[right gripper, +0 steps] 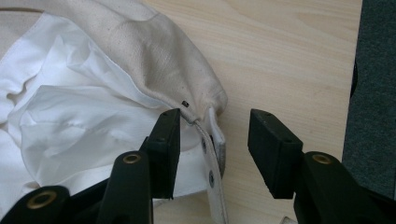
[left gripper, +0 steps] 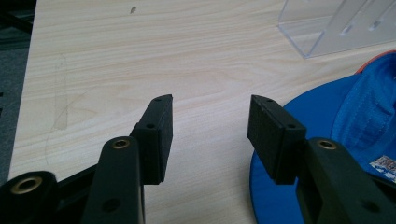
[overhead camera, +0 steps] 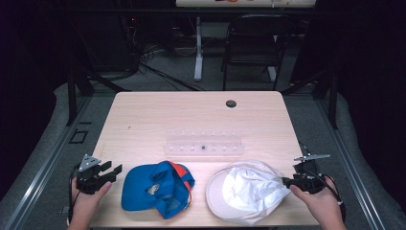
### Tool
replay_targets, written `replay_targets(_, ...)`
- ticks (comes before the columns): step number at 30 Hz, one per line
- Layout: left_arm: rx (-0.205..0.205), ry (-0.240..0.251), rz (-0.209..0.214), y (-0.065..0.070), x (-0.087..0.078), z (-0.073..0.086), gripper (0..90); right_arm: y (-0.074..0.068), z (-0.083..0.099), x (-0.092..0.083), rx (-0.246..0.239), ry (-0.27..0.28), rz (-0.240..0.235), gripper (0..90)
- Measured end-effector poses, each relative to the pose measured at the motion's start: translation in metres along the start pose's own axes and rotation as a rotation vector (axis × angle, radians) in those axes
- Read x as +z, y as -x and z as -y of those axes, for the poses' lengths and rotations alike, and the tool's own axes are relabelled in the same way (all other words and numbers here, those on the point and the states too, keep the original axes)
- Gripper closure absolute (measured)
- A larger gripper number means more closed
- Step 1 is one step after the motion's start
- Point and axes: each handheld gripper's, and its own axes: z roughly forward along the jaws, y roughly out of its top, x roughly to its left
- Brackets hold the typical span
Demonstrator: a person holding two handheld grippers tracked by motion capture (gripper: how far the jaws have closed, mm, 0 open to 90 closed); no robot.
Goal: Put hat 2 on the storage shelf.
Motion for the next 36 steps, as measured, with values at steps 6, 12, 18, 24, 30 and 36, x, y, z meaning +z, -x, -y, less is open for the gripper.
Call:
replay_targets(6,0.018,-0.001,0.001,-0.002,-0.004,0.0,55.3,-0.004,0.004,-0.008,-0.039,0.018,-0.009,54.0)
replay_targets(12,0.018,0.003,0.01,-0.002,-0.004,0.0,61.1,-0.001,0.003,0.006,-0.037,-0.021,0.011,55.2)
replay_targets(18,0.028,0.004,0.011,-0.001,-0.001,0.001,61.1,0.001,0.001,0.02,-0.034,-0.057,-0.035,64.4)
replay_targets(24,0.03,0.01,-0.008,-0.001,-0.002,0.001,61.0,-0.002,-0.004,0.021,-0.017,-0.066,-0.029,72.5)
replay_targets(30,0.024,0.01,-0.013,-0.002,-0.003,0.001,62.5,-0.003,-0.01,0.018,0.007,-0.093,-0.053,80.6)
replay_targets(36,0.028,0.01,-0.012,-0.002,-0.002,0.001,63.3,-0.005,-0.016,0.014,0.013,-0.127,-0.057,81.0)
